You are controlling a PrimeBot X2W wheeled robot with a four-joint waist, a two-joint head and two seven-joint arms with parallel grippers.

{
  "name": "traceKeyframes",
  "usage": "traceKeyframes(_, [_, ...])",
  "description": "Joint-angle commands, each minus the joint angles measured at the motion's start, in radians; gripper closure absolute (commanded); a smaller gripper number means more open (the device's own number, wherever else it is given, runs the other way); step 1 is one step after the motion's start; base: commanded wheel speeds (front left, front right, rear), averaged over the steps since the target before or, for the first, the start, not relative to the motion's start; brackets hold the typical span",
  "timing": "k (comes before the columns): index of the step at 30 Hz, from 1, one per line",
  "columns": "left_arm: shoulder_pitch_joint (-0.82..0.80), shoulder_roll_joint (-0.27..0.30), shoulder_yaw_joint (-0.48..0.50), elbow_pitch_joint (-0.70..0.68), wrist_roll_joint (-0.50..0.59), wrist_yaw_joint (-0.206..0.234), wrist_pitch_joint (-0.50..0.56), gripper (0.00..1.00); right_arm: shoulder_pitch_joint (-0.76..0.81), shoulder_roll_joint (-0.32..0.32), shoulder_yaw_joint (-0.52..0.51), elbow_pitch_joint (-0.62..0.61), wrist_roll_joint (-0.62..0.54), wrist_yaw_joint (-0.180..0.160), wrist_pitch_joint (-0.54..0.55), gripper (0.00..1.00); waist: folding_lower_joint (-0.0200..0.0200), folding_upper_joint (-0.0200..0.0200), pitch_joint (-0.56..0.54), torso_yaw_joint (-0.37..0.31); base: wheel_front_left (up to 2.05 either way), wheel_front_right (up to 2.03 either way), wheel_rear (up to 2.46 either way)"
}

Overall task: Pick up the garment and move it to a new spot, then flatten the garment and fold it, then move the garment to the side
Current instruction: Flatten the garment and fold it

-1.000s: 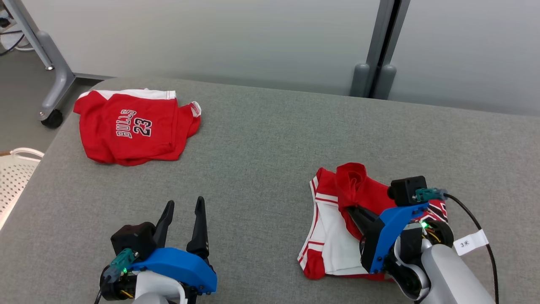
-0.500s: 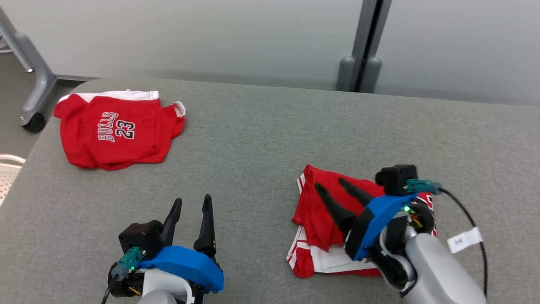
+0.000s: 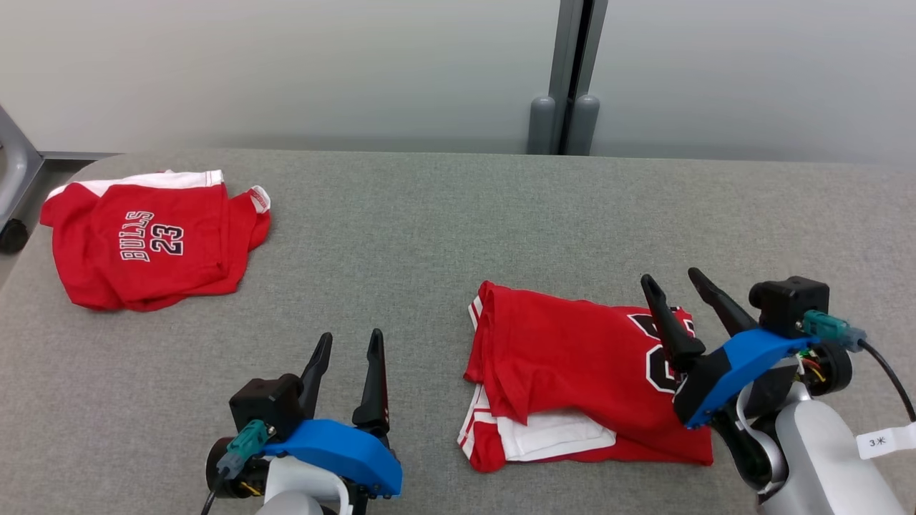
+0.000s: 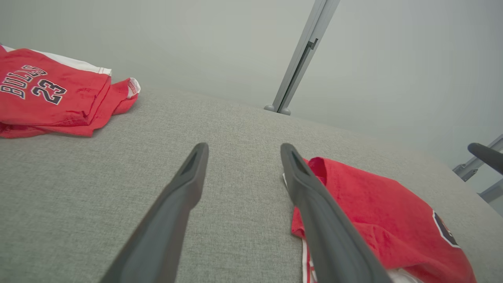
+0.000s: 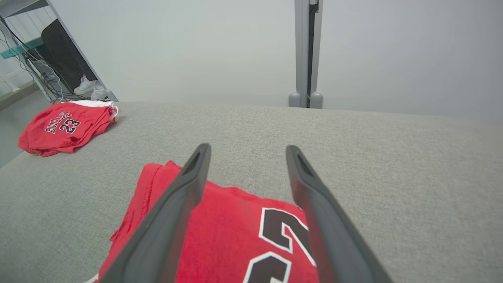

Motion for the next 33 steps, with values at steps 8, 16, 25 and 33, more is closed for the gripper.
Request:
traceKeyframes(8, [-0.022,-0.001,-0.002,0.015,0.003,-0.005,-0.012,0.00,0.055,0.006,0.066,-0.025,-0.075,0.000,-0.015,0.73,0.0000,-0.0002,0.009,0.012,0.00,0.00,0.00])
traceKeyframes(16, [-0.030,-0.010,-0.003,0.024,-0.002,-0.009,-0.017,0.00,0.019,-0.005,0.216,0.085,-0.111,0.000,-0.009,1.00,0.0000,-0.0002,0.023,0.066,0.00,0.00,0.00])
traceKeyframes(25, [-0.031,-0.017,-0.001,0.041,-0.006,-0.016,-0.027,0.00,-0.024,0.004,0.317,0.265,-0.107,0.000,-0.040,1.00,0.0000,-0.0002,0.035,0.126,0.00,0.00,0.00])
traceKeyframes(33, [-0.013,-0.011,0.003,0.047,-0.010,-0.013,-0.032,0.00,-0.044,0.048,0.428,0.355,-0.069,0.000,-0.080,1.00,0.0000,-0.0002,0.023,0.124,0.00,0.00,0.00])
